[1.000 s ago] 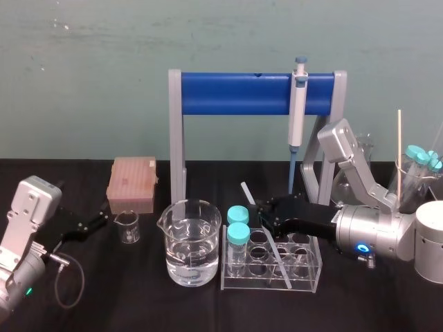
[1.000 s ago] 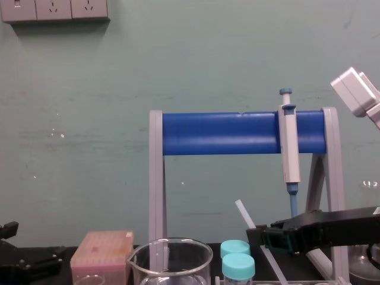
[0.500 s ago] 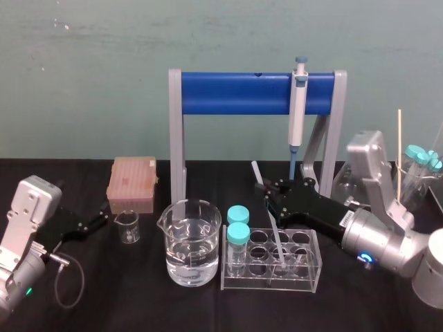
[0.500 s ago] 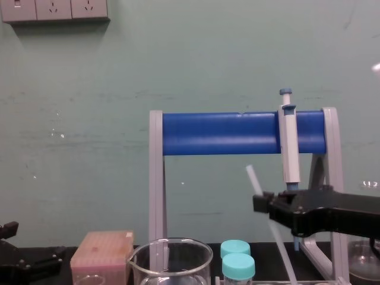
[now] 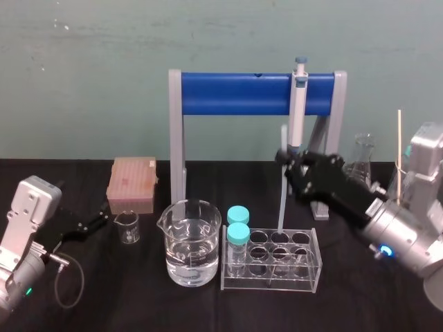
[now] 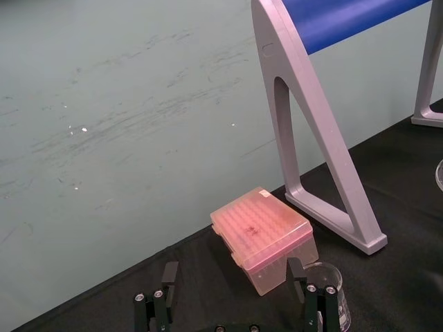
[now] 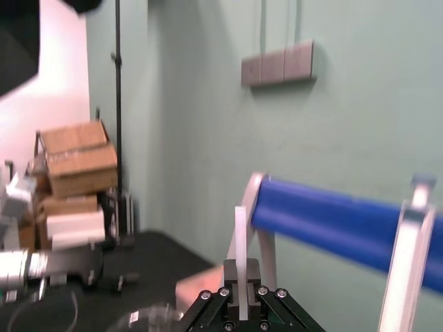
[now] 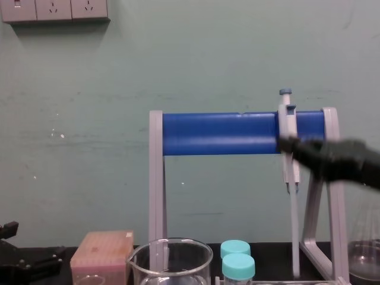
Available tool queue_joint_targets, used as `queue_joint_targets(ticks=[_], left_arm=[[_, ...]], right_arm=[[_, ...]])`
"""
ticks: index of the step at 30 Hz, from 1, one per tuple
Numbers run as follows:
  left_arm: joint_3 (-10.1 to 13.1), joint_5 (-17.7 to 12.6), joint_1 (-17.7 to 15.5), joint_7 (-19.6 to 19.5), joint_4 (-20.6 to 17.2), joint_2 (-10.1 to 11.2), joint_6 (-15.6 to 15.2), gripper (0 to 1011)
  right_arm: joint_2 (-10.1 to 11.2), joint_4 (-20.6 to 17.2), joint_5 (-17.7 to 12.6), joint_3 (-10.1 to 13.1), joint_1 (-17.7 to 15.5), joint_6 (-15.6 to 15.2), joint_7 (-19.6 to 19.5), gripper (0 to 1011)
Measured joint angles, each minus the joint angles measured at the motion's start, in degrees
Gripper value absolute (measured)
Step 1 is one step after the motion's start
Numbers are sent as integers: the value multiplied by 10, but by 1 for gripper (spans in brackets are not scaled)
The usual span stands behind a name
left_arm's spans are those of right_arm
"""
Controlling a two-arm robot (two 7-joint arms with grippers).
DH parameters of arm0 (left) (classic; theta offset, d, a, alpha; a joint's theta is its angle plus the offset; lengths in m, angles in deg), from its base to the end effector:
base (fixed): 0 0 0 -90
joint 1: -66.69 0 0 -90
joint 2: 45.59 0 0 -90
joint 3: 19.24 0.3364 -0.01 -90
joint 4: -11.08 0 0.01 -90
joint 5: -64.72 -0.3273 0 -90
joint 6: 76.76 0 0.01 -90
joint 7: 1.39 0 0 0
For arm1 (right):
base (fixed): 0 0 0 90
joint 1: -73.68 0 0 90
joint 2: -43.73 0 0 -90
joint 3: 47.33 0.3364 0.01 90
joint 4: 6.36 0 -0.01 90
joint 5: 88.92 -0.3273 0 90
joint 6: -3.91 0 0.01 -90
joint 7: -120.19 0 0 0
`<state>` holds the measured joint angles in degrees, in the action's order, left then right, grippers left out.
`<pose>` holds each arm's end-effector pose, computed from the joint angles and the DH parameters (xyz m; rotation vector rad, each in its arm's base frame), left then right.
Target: Pick up the stirring rod with one hand, then place it down.
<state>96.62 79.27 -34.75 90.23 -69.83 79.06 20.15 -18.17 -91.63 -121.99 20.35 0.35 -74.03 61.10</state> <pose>0.3832 0.1042 -0.3431 0.3042 -0.2853 1.2480 0.4182 -0.0607 -0.2817 0.1663 -0.1743 -0.7304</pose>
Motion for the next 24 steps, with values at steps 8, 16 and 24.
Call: queue_joint_targets(ticks=[8, 16, 24], left_arm=[[0, 0, 0, 0, 0, 0, 0, 1000], [0, 0, 0, 0, 0, 0, 0, 1000], [0, 0, 0, 0, 0, 0, 0, 1000]], right_arm=[[-3, -42, -30, 40, 11, 6, 16, 62], [-1, -68, -37, 57, 8, 2, 23, 62], [1, -80, -33, 64, 0, -1, 20, 62]])
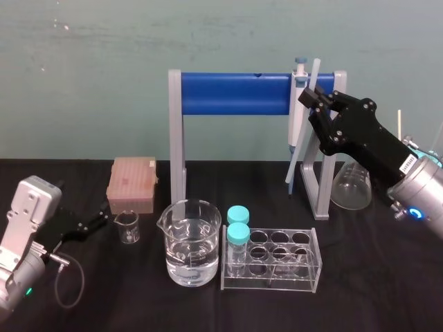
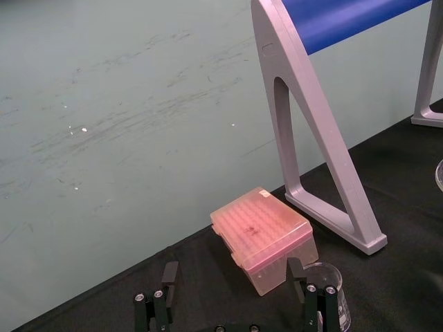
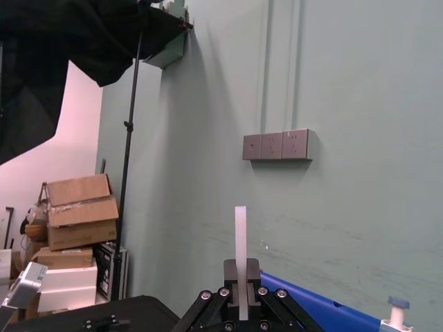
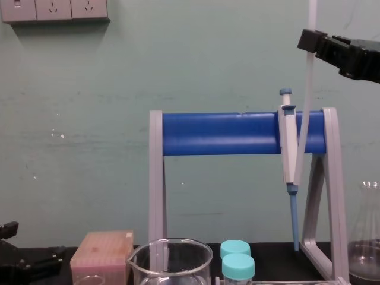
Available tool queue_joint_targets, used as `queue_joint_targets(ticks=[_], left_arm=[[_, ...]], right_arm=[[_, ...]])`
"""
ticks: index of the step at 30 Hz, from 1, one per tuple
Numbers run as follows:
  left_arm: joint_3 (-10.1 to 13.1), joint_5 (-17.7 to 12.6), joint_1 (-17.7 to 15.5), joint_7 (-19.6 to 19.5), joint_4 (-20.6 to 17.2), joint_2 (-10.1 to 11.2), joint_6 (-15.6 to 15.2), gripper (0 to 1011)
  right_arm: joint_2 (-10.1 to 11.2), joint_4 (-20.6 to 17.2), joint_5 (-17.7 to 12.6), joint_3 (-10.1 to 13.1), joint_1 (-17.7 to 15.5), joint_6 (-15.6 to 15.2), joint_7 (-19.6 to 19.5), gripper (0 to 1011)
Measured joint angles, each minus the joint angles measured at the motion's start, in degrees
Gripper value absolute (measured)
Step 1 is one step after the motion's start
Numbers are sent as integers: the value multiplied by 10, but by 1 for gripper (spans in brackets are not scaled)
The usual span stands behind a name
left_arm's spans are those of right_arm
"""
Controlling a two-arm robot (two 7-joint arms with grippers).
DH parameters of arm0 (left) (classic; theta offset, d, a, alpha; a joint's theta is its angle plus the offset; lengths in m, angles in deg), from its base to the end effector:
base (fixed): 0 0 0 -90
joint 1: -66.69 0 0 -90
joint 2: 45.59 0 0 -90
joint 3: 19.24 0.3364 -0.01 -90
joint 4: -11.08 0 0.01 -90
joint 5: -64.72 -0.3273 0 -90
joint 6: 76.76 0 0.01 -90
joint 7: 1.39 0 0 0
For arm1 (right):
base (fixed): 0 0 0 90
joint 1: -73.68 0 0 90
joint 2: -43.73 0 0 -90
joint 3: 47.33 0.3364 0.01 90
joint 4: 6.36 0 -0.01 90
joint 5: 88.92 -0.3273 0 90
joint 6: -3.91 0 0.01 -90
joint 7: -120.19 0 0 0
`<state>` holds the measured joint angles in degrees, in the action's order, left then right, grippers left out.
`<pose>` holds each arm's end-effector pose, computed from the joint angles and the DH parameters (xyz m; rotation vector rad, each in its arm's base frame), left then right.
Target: Pick up the stirring rod with one hand, then place it down.
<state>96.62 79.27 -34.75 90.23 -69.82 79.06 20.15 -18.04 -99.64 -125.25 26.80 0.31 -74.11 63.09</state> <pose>0.3832 0.1042 -0.3432 0.3043 -0.2852 1.2480 0.4149 -0.0714 -0.2216 0.3163 -0.2866 -0.7096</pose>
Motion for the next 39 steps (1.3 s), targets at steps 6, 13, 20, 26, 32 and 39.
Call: queue_joint_targets(ticks=[6, 13, 20, 26, 32, 39], left_arm=[[0, 0, 0, 0, 0, 0, 0, 1000], [0, 0, 0, 0, 0, 0, 0, 1000], [0, 0, 0, 0, 0, 0, 0, 1000], [0, 0, 0, 0, 0, 0, 0, 1000], [0, 0, 0, 0, 0, 0, 0, 1000], [0, 0, 0, 0, 0, 0, 0, 1000]], right_arm=[[1, -5, 3, 5, -6, 0, -2, 62], [1, -7, 4, 6, -9, 0, -2, 62], [0, -8, 4, 7, -10, -1, 0, 62], [0, -8, 4, 7, -11, -2, 0, 62], [-1, -8, 4, 7, -12, -2, 0, 62], [-2, -6, 4, 7, -12, -1, 0, 62]])
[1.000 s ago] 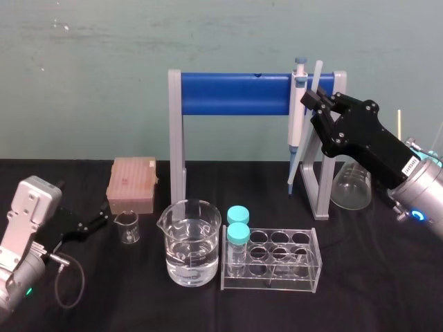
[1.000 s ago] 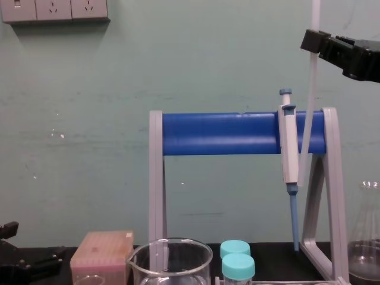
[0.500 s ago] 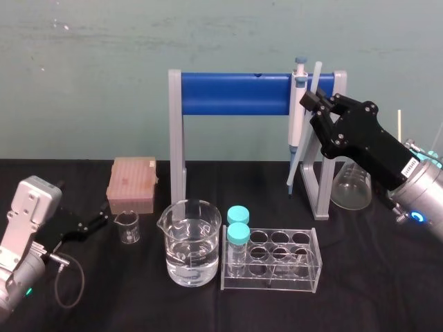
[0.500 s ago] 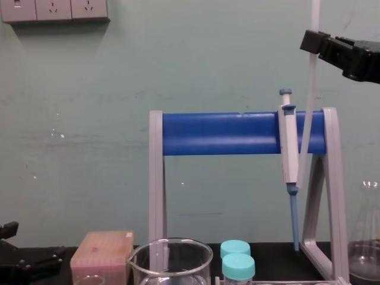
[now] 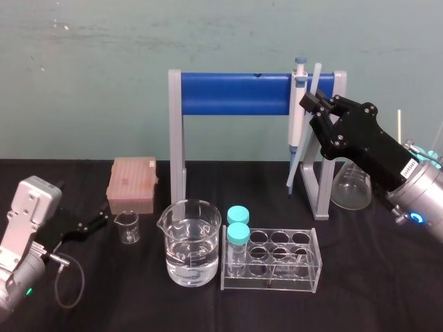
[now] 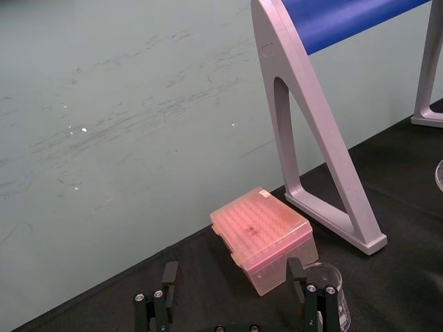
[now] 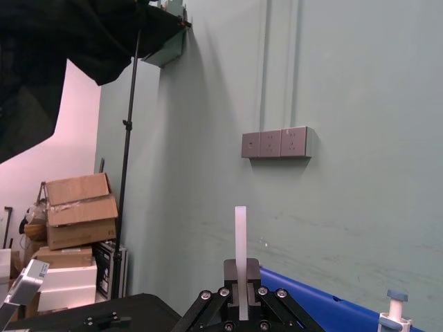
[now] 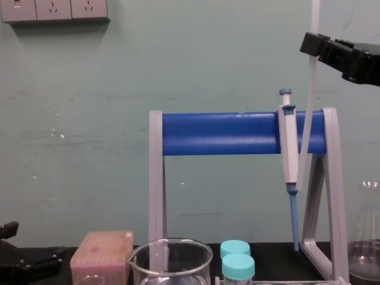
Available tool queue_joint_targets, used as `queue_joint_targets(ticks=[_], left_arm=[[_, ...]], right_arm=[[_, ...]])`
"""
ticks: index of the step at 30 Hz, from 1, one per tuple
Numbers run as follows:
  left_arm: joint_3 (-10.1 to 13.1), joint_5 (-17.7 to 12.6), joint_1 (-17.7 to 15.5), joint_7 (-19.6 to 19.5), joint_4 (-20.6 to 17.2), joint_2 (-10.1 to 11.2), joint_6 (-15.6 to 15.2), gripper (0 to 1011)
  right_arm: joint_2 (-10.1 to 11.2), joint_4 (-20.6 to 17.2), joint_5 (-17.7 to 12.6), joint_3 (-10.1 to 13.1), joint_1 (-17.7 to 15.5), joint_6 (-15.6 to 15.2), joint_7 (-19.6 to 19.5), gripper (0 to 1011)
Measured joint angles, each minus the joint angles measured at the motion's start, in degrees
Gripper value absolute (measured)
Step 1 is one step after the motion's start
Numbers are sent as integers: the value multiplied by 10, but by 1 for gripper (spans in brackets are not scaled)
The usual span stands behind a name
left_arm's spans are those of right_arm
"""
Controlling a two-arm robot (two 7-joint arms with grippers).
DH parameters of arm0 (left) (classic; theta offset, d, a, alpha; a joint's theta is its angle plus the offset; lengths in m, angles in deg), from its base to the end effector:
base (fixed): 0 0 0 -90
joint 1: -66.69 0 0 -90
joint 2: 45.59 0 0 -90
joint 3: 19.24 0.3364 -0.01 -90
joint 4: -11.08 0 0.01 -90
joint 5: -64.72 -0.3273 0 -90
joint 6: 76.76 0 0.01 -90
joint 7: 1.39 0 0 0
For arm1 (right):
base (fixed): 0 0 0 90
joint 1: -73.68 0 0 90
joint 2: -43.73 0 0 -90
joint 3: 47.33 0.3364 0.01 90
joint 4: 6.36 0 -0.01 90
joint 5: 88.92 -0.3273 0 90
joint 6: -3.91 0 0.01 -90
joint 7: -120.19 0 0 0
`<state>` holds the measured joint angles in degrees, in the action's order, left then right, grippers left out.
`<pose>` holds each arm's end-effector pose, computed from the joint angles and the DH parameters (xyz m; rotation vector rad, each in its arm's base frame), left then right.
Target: Pick up the stirring rod with one hand, then place it down.
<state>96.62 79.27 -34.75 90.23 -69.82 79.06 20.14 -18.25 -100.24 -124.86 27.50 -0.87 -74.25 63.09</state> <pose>0.3832 0.1042 -0.3432 0.3045 -0.2851 1.2481 0.4099 -0.0721 -0.2252 0.3141 -0.2811 -0.7157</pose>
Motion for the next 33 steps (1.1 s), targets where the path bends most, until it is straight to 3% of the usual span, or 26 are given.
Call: queue_joint_targets(ticks=[33], left_arm=[[0, 0, 0, 0, 0, 0, 0, 1000]], right_arm=[[-1, 5, 1, -3, 3, -2, 2, 62]])
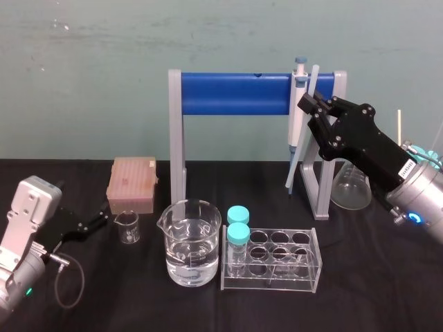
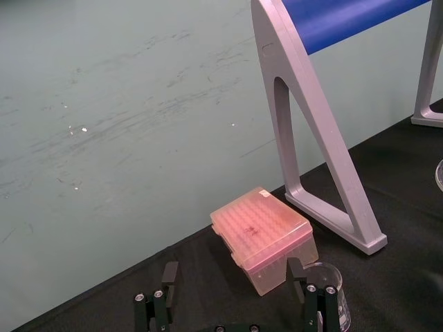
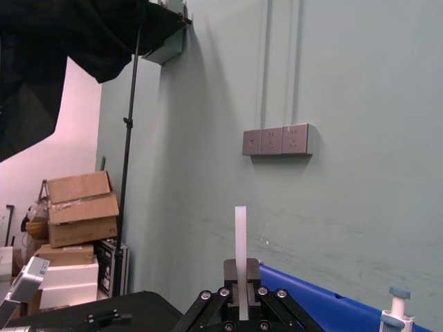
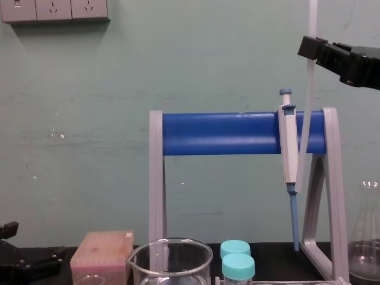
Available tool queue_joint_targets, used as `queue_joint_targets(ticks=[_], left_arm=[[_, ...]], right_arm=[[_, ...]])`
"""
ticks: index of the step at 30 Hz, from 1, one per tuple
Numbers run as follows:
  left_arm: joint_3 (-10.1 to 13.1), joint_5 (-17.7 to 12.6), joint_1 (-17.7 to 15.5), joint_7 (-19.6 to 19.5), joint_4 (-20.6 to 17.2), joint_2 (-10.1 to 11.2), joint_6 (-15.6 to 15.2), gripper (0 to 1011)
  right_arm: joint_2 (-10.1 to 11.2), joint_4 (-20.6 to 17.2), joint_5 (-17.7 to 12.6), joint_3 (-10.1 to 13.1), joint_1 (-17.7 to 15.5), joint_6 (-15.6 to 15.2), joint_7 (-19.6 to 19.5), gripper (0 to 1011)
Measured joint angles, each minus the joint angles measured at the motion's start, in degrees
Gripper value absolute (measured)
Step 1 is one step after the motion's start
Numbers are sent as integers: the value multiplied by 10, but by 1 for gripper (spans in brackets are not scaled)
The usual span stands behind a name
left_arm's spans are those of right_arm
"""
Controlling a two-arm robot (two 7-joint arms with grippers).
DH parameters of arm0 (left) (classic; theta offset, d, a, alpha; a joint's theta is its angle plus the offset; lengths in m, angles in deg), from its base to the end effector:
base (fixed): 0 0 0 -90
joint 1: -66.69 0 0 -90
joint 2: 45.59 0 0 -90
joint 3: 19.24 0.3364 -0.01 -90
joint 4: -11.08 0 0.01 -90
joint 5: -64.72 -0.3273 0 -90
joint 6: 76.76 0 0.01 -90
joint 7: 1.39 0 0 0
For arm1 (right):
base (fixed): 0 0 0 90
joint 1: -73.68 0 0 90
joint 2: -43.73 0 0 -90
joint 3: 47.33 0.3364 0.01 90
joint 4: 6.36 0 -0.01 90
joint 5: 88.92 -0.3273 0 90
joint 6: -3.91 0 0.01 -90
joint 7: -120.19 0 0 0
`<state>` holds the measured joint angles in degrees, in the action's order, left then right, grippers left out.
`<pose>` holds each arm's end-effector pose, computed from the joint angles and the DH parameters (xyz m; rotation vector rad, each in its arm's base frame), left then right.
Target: Pick up the stirring rod with one hand, then place it down.
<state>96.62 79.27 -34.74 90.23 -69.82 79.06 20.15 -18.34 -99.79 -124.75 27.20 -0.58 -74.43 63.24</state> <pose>0.3831 0.1042 -0.3432 0.3045 -0.2851 1.2480 0.4116 -0.0713 -0.2264 0.3080 -0.2763 -0.7128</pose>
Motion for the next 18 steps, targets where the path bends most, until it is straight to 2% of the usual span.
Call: queue_joint_targets(ticks=[18], left_arm=[[0, 0, 0, 0, 0, 0, 0, 1000]], right_arm=[[0, 2, -1, -1, 1, 0, 1, 62]])
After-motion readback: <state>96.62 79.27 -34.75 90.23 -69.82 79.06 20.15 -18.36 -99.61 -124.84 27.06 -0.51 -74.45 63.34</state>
